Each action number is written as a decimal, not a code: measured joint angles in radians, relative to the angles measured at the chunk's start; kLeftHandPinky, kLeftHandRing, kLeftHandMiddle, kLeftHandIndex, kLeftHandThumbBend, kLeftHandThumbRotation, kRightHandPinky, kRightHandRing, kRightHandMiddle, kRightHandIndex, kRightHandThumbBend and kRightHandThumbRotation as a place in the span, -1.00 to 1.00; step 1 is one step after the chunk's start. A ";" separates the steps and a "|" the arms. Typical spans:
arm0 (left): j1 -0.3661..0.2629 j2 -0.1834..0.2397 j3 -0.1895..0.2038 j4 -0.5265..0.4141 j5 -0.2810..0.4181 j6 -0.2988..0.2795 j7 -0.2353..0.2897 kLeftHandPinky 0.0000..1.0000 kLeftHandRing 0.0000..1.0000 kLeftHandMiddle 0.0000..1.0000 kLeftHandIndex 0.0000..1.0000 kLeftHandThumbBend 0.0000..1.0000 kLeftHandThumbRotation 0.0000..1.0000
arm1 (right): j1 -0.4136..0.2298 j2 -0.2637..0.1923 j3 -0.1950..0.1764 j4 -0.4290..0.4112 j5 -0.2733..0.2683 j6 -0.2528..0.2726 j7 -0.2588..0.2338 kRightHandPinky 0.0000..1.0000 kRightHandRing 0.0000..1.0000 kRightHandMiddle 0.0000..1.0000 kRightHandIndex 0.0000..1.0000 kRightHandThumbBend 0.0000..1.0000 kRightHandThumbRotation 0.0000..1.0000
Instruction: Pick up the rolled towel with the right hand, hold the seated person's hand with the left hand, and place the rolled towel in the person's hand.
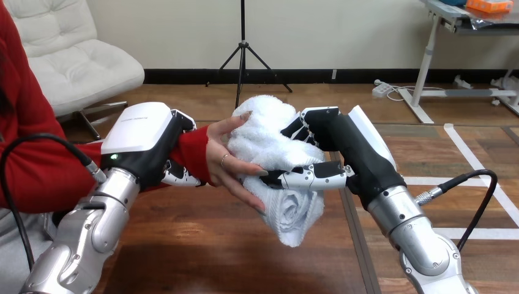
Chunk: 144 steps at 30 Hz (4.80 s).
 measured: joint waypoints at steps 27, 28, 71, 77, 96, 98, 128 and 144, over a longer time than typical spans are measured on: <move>0.000 0.026 0.012 -0.053 -0.122 0.001 -0.172 0.02 0.27 0.37 0.41 0.61 -0.25 | 0.000 0.000 -0.004 -0.022 0.027 0.077 0.021 -0.41 -0.26 -0.16 -0.08 0.57 -0.67; 0.000 0.028 0.012 -0.054 -0.124 0.001 -0.175 0.03 0.28 0.37 0.41 0.61 -0.23 | 0.000 -0.001 -0.004 -0.023 0.028 0.082 0.021 -0.40 -0.25 -0.15 -0.07 0.58 -0.64; 0.005 0.077 0.027 -0.267 -0.179 0.173 -0.483 0.76 0.74 0.75 0.76 0.99 0.30 | 0.000 -0.012 -0.047 -0.088 0.046 0.123 0.017 0.04 0.25 0.38 0.44 0.94 0.92; 0.014 0.089 0.032 -0.323 -0.209 0.224 -0.549 0.91 0.79 0.79 0.81 1.00 0.34 | 0.000 -0.012 -0.056 -0.088 0.065 0.122 0.022 0.09 0.33 0.44 0.49 0.98 0.97; 0.107 0.056 0.082 -0.484 -0.319 0.246 -0.530 0.58 0.72 0.75 0.81 1.00 0.94 | 0.031 -0.033 -0.070 -0.082 0.087 0.066 0.045 0.39 0.59 0.62 0.61 1.00 1.00; 0.122 0.048 0.084 -0.496 -0.324 0.241 -0.518 0.50 0.70 0.74 0.80 1.00 0.97 | 0.041 -0.032 -0.070 -0.079 0.088 0.053 0.045 0.43 0.61 0.64 0.62 1.00 1.00; 0.346 -0.001 0.128 -0.513 -0.402 0.054 -0.357 0.51 0.72 0.77 0.78 1.00 1.00 | 0.125 -0.039 -0.067 -0.060 0.125 0.023 0.086 0.60 0.70 0.69 0.68 1.00 1.00; 0.429 -0.048 0.148 -0.506 -0.408 -0.042 -0.254 0.42 0.65 0.72 0.69 1.00 1.00 | 0.159 -0.024 -0.058 -0.060 0.146 0.025 0.092 0.60 0.71 0.72 0.71 1.00 1.00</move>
